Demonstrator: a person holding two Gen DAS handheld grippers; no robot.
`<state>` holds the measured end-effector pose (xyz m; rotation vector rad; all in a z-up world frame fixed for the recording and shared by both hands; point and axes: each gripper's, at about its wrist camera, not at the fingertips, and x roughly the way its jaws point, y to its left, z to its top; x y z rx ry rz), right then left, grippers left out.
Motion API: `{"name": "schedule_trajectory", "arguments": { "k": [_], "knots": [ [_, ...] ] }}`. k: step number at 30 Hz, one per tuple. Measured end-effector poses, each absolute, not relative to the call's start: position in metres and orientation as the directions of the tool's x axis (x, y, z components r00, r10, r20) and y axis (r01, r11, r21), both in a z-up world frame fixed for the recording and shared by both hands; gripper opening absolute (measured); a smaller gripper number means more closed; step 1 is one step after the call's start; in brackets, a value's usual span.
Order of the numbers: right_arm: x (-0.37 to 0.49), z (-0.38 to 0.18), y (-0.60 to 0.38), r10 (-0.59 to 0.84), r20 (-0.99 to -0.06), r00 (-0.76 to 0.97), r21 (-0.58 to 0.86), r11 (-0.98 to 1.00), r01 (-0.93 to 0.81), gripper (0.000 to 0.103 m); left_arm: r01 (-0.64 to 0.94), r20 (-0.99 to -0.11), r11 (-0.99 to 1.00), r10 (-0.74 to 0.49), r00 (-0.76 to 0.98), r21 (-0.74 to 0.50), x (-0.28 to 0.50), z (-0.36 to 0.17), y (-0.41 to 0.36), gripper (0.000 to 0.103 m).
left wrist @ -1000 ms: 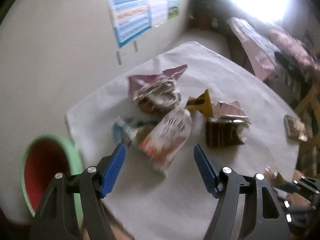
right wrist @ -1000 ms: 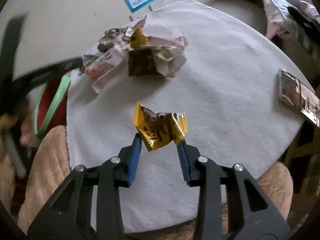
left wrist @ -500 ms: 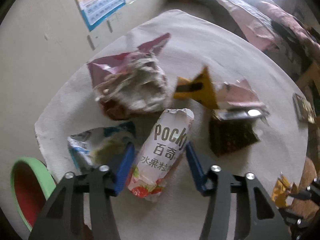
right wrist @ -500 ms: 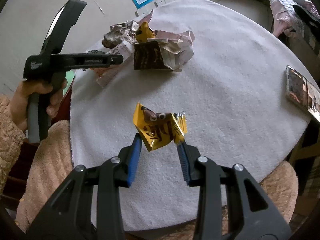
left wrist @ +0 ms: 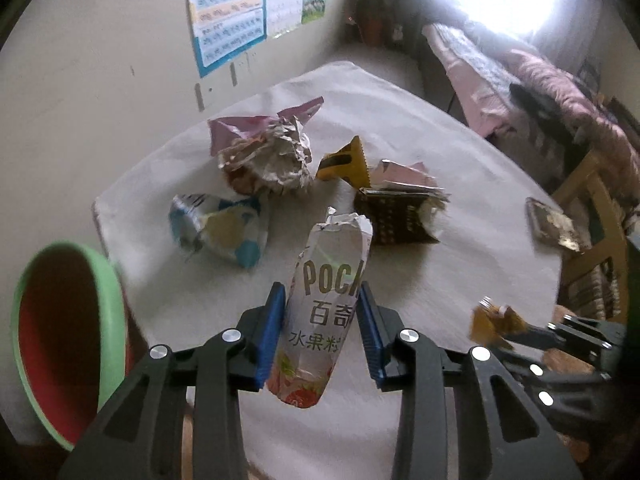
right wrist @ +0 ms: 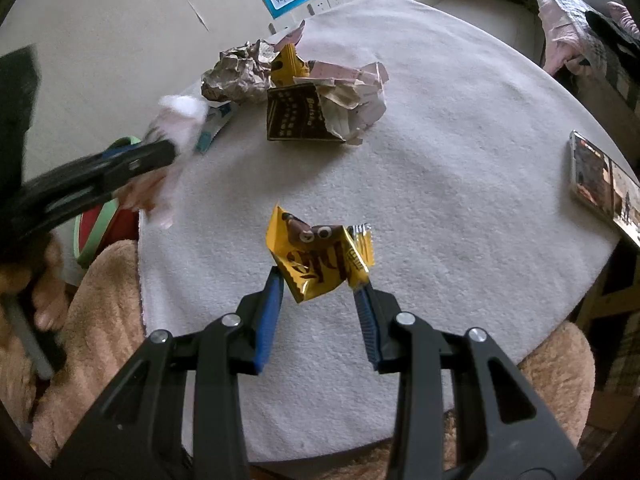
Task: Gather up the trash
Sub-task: 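Grasp the white Pocky box with the left tool and lift it, then carry the Pocky box and yellow wrapper over the bin and open both tools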
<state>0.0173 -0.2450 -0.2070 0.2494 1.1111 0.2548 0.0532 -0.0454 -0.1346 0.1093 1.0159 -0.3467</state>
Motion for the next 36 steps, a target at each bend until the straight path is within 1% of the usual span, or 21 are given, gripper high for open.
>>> {"name": "schedule_trajectory", "arguments": {
  "k": [6,11,13,15,22,36],
  "knots": [
    [0.019,-0.208,-0.247,0.322,-0.85,0.417,0.325,0.943,-0.065,0.036,0.266,-0.828,0.957,-0.243,0.505,-0.118,0.02,-0.122,-0.02,0.034],
    [0.018,-0.206,-0.245,0.309,-0.853,0.421,0.31,0.948,-0.069,0.036,0.23,-0.823,0.963,-0.241,0.514,-0.139,0.018,-0.119,-0.006,0.034],
    [0.017,-0.206,-0.244,0.303,-0.856,0.419,0.301,0.951,-0.073,0.036,0.225,-0.816,0.966,-0.234,0.529,-0.131,0.018,-0.116,-0.003,0.034],
    [0.018,-0.206,-0.243,0.295,-0.86,0.416,0.292,0.954,-0.072,0.036,0.231,-0.81,0.968,-0.209,0.548,-0.094,0.016,-0.115,-0.004,0.034],
    [0.016,-0.203,-0.24,0.265,-0.867,0.421,0.259,0.963,-0.074,0.036,0.208,-0.8,0.969,-0.228,0.556,-0.131,0.015,-0.114,0.007,0.034],
    [0.016,-0.204,-0.219,0.208,-0.892,0.402,0.179,0.978,-0.107,0.036,0.153,-0.774,0.98,-0.197,0.601,-0.131,0.007,-0.111,0.035,0.035]
  ]
}}
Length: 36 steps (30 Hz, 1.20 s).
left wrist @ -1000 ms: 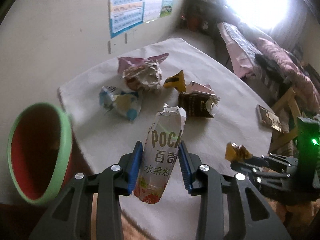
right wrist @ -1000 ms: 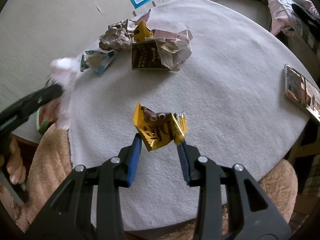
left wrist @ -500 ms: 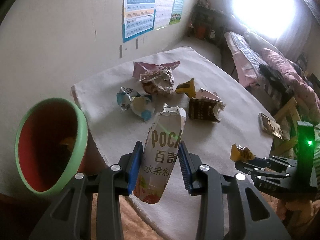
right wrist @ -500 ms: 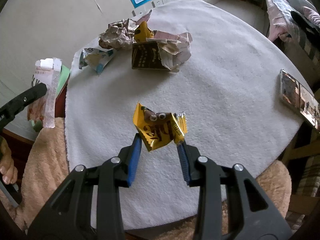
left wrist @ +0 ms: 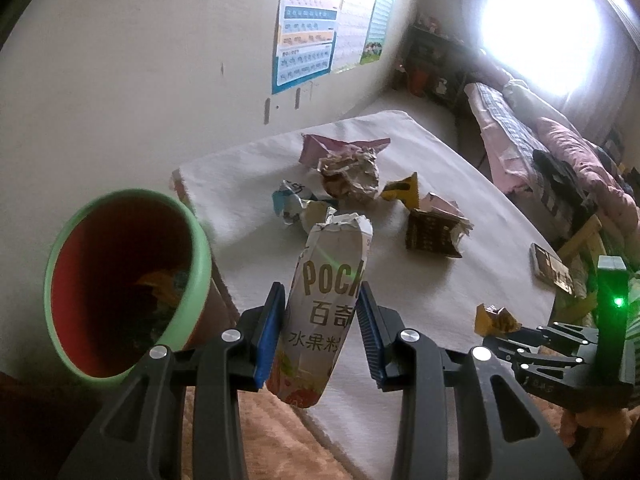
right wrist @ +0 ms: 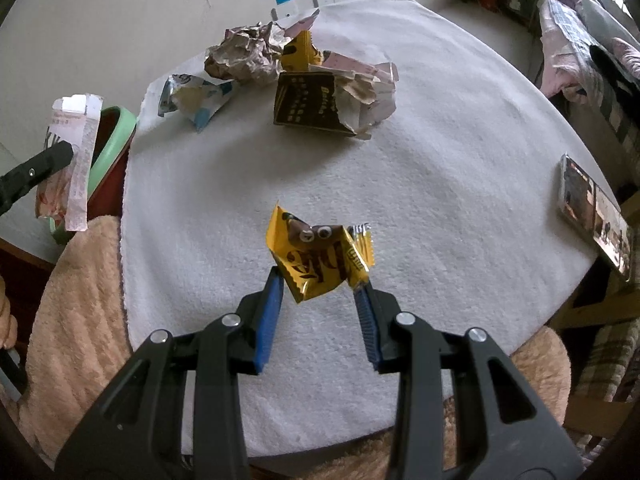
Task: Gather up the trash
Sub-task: 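Carry the Pocky box and yellow wrapper over the bin and open both tools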
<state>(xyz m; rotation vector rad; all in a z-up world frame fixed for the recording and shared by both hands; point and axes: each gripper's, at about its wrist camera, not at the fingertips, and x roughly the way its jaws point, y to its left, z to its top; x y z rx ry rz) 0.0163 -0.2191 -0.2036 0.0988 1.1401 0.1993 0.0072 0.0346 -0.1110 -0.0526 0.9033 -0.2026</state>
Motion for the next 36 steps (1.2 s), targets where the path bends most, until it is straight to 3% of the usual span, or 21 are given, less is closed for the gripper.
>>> {"name": "schedule_trajectory", "arguments": {
  "k": [16,24,36],
  "knots": [
    [0.029,-0.184,-0.196,0.251,-0.874,0.417,0.214,0.968,-0.134,0.036,0.057,-0.764,0.986,-0.157,0.626,-0.155,0.009,-0.112,0.074,0.035],
    [0.05,-0.155,-0.122,0.381,-0.822,0.424,0.269,0.915,-0.3,0.036,-0.1,-0.759,0.985,-0.04,0.65,-0.138,0.005,-0.108,0.137,0.035],
    [0.104,-0.138,-0.003,0.522,-0.784,0.336,0.347,0.817,-0.461,0.036,-0.244,-0.767,0.956,0.034,0.641,-0.162,0.009,-0.123,0.203,0.036]
  ]
}}
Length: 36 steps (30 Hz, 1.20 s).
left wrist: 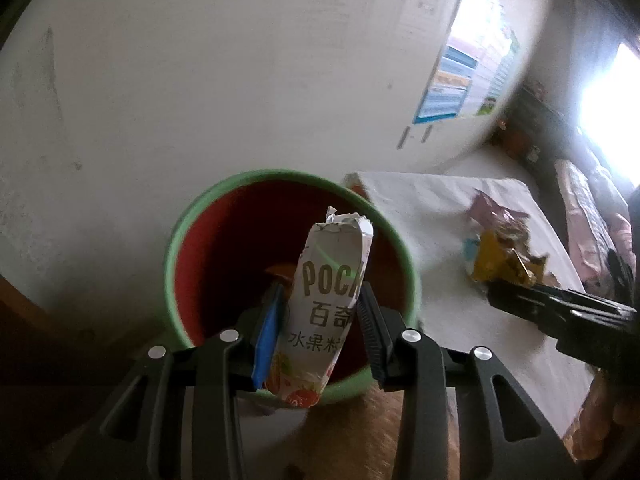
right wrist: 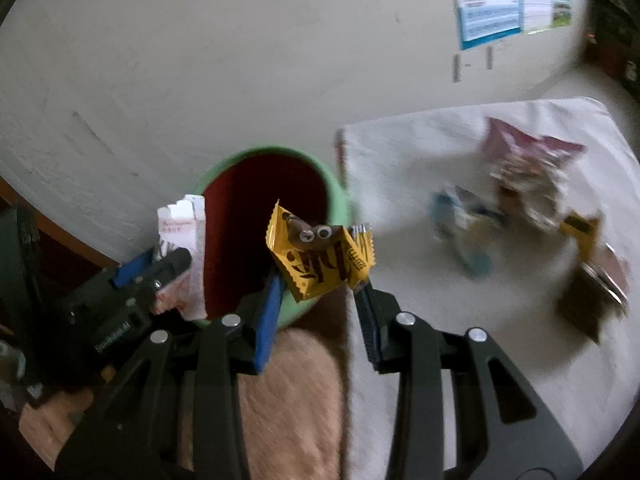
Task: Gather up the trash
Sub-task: 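Carry the Pocky box and yellow wrapper over the bin and open both tools, then grasp the pink paper carton with the right tool while the left tool grasps a blue wrapper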
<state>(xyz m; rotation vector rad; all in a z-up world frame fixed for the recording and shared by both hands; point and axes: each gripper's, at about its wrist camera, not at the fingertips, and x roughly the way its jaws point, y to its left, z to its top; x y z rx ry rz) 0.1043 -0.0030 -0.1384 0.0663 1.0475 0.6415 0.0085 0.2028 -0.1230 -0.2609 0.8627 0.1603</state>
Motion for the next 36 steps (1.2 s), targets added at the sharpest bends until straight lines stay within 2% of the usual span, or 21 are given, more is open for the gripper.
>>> {"name": "schedule_trajectory", "arguments": {
  "k": [7,9,10,14,22,28,32,36],
  "knots": [
    [0.125,-0.145,0.04,0.54,-0.791,0.287,0.363,0.792,-0.491,0.037,-0.313,-0.784,0.927,0.033,0.62,-0.208,0.032,-0.141,0.247,0.037],
    [0.128,-0.147,0.044,0.567,-0.778,0.271,0.397,0.778,-0.487,0.048,-0.322,-0.781,0.924,0.043,0.622,-0.206,0.038,-0.144,0.25,0.041],
    [0.13,-0.149,0.045,0.576,-0.772,0.267,0.411,0.774,-0.482,0.059,-0.334,-0.775,0.921,0.06,0.629,-0.2,0.041,-0.146,0.253,0.043],
    [0.135,-0.151,0.042,0.591,-0.758,0.277,0.442,0.777,-0.449,0.068,-0.35,-0.753,0.905,0.052,0.656,-0.242,0.052,-0.154,0.257,0.048],
    [0.131,-0.146,0.026,0.57,-0.768,0.291,0.431,0.797,-0.423,0.069,-0.375,-0.746,0.881,0.039,0.665,-0.288,0.07,-0.171,0.247,0.059],
    [0.102,-0.151,-0.005,0.595,-0.753,0.28,0.482,0.789,-0.382,0.071,-0.418,-0.76,0.869,0.079,0.645,-0.265,0.078,-0.186,0.242,0.061],
    [0.08,-0.156,-0.036,0.586,-0.755,0.294,0.487,0.802,-0.346,0.071,-0.442,-0.772,0.843,0.05,0.634,-0.307,0.084,-0.199,0.244,0.061],
    [0.069,-0.161,-0.078,0.524,-0.784,0.333,0.446,0.848,-0.286,0.071,-0.442,-0.746,0.828,0.043,0.664,-0.346,0.084,-0.197,0.244,0.061]
  ]
}}
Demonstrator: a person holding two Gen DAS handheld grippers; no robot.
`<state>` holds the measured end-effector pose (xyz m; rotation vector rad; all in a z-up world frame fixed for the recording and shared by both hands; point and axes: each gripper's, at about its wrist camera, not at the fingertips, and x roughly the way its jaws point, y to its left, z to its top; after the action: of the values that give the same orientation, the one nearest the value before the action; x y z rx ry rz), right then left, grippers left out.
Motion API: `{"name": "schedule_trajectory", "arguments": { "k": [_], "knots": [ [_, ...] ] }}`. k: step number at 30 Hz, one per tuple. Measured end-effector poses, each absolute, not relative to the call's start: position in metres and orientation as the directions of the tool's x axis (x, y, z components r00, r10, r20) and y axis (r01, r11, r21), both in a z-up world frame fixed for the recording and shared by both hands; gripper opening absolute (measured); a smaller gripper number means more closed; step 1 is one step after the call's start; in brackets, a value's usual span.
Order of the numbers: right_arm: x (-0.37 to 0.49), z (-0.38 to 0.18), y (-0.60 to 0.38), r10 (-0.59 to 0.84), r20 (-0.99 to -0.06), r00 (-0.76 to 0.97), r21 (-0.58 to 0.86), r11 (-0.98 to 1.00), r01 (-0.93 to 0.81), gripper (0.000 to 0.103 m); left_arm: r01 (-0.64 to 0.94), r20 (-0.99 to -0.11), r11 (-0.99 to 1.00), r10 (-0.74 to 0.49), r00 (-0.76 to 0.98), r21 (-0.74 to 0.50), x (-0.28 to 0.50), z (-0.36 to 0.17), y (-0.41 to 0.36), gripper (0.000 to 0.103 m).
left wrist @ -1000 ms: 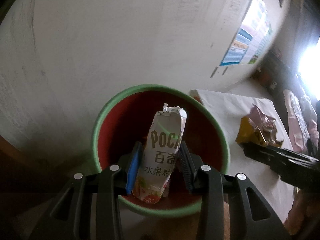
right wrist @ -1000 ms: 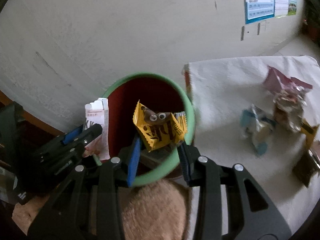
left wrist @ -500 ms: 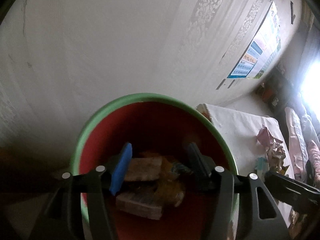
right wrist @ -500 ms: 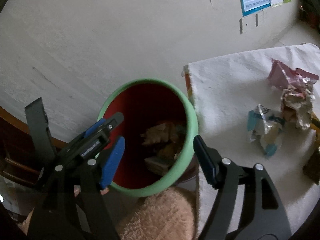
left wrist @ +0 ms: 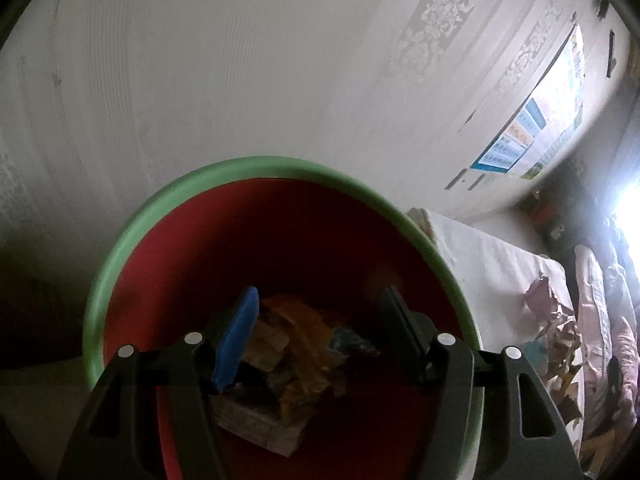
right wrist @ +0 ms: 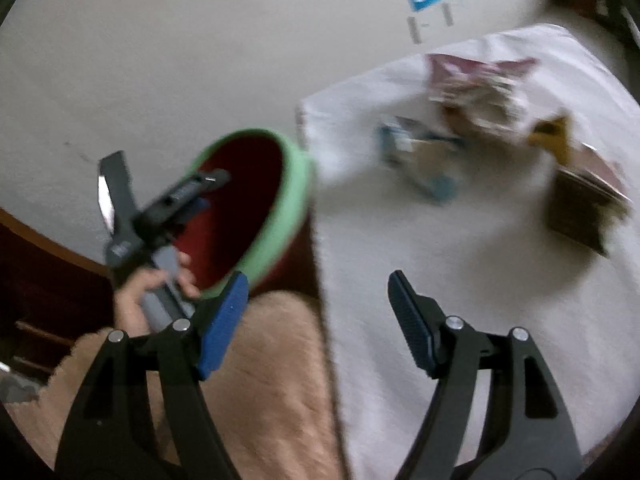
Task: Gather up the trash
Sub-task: 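Grasp the pink paper carton with the right tool while the left tool grasps a blue wrapper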
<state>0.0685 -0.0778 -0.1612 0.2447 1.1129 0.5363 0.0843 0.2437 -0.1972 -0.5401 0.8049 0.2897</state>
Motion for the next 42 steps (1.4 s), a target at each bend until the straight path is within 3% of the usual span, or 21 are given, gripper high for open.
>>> {"name": "schedule_trajectory", "arguments": {
  "k": [13,18,24,31,33,36,42],
  "knots": [
    [0.068,-0.185,-0.139,0.469,-0.808,0.356,0.451,0.882,-0.137,0.071,-0.465,-0.786,0.817,0.024,0.618,-0.34,0.077,-0.206,0.235,0.062],
    [0.088,-0.171,-0.164,0.375,-0.812,0.448,0.352,0.926,-0.136,0.071,-0.445,-0.792,0.833,0.013,0.611,-0.329,0.077,-0.202,0.232,0.067],
    [0.164,-0.165,-0.22,0.165,-0.87,0.464,0.174,0.984,-0.022,0.071,-0.471,-0.76,0.84,0.115,0.639,-0.269,0.045,-0.169,0.22,0.067],
    [0.226,-0.211,-0.229,0.145,-0.942,0.304,0.143,0.989,-0.028,0.074,-0.253,-0.764,0.948,0.019,0.645,-0.191,0.04,-0.136,0.152,0.067],
    [0.228,-0.229,-0.227,0.157,-0.958,0.239,0.154,0.988,-0.033,0.07,-0.191,-0.767,0.962,-0.029,0.641,-0.195,0.044,-0.13,0.133,0.067],
    [0.212,-0.23,-0.225,0.145,-0.946,0.291,0.135,0.989,-0.053,0.067,-0.113,-0.773,0.973,-0.086,0.628,-0.199,0.052,-0.126,0.107,0.067],
    [0.146,-0.204,-0.24,0.238,-0.872,0.427,0.246,0.969,-0.037,0.066,0.016,-0.807,0.989,-0.131,0.576,-0.149,0.079,-0.135,0.056,0.067]
  ]
}}
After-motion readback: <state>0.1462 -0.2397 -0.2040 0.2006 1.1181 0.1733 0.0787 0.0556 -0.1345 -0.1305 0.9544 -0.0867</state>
